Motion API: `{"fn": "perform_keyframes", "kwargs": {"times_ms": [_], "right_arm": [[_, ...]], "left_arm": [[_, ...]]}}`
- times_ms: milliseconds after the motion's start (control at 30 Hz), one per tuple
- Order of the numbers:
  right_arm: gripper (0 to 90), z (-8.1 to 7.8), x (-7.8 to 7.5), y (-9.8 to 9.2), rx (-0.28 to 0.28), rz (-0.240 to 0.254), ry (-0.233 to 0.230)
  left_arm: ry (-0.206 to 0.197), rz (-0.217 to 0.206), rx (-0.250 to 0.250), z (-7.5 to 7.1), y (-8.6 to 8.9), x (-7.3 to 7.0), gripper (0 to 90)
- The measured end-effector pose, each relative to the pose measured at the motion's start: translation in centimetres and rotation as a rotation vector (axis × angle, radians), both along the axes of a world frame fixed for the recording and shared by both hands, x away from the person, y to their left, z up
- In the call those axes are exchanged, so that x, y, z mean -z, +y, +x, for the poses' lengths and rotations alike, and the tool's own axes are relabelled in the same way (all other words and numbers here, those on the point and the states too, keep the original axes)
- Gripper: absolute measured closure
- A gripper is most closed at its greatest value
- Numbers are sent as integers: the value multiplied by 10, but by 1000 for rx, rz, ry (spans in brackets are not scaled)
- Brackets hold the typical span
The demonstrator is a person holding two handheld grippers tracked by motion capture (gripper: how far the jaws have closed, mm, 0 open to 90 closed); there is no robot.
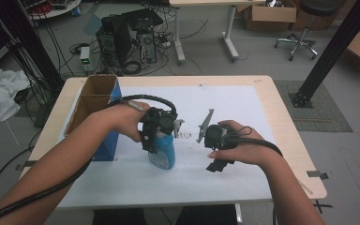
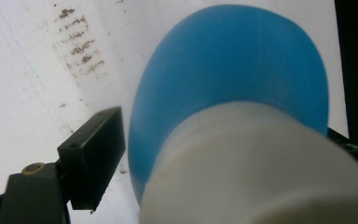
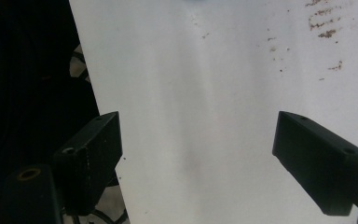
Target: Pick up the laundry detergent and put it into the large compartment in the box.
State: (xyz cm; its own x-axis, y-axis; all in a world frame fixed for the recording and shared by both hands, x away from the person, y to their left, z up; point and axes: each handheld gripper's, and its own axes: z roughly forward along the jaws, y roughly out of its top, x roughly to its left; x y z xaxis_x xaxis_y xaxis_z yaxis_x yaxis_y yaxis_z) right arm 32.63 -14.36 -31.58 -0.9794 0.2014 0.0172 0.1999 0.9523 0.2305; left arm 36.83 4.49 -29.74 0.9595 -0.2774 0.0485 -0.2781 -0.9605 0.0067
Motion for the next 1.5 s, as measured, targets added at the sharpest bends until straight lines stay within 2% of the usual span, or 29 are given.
{"fn": "perform_keyframes", "kwargs": {"times_ms": [533, 600, 767, 933, 1067, 1167, 1367, 1500], "right_arm": [[158, -1, 0, -3, 7, 4, 2], [158, -1, 0, -4, 8, 4, 2], [158, -1, 1, -3, 12, 9, 1], [158, 0, 2, -3, 13, 11, 5], [158, 1, 4, -3, 14, 12, 7], [158, 1, 5, -4, 15, 11, 7], [158, 0, 6, -5, 17, 11, 9], [158, 1, 6, -6, 17, 12, 11]], "left_arm": [[11, 3, 0, -2, -2, 1, 290], [12, 7, 11, -2, -2, 0, 313], [13, -7, 9, -1, -1, 2, 357], [21, 7, 6, -1, -2, 2, 369], [17, 12, 26, -2, -4, 2, 379], [31, 23, 12, 0, -5, 2, 387], [20, 27, 9, -3, -6, 0, 398], [0, 25, -11, -4, -4, -7, 402]]}}
